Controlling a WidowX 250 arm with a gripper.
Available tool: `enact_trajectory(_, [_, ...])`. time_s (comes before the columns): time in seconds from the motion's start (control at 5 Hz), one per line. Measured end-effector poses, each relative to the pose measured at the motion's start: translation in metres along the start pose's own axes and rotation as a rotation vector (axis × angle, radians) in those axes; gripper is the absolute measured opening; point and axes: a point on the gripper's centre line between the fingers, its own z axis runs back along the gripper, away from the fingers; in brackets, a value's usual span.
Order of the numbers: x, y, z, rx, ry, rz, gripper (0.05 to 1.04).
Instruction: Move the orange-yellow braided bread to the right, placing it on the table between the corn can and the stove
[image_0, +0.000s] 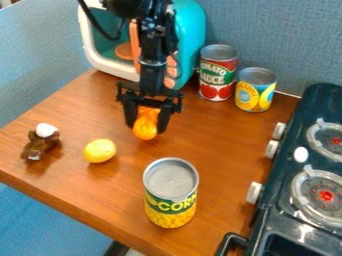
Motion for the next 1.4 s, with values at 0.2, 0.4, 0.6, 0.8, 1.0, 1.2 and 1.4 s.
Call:
enact_trajectory(0.2, [-0.010, -0.040, 0.019, 0.029, -0.054, -0.131, 0.809])
enact_trajectory(0.4, [-0.020, -0.068, 0.025, 0.027, -0.074, -0.214, 0.809])
enact_trajectory(0.6, [-0.019, -0.086, 0.035, 0.006, -0.101, -0.253, 0.809])
enact_trajectory(0.8, [-0.020, -0.105, 0.020, 0.006, -0.058, -0.312, 0.809])
enact_trajectory(1.0, [-0.014, -0.113, 0.007, 0.028, -0.037, -0.338, 0.809])
enact_trajectory(1.2, [-0.013, -0.118, -0.008, 0.070, -0.015, -0.356, 0.809])
enact_trajectory(1.4, [-0.015, -0.120, -0.013, 0.076, -0.009, -0.348, 0.809])
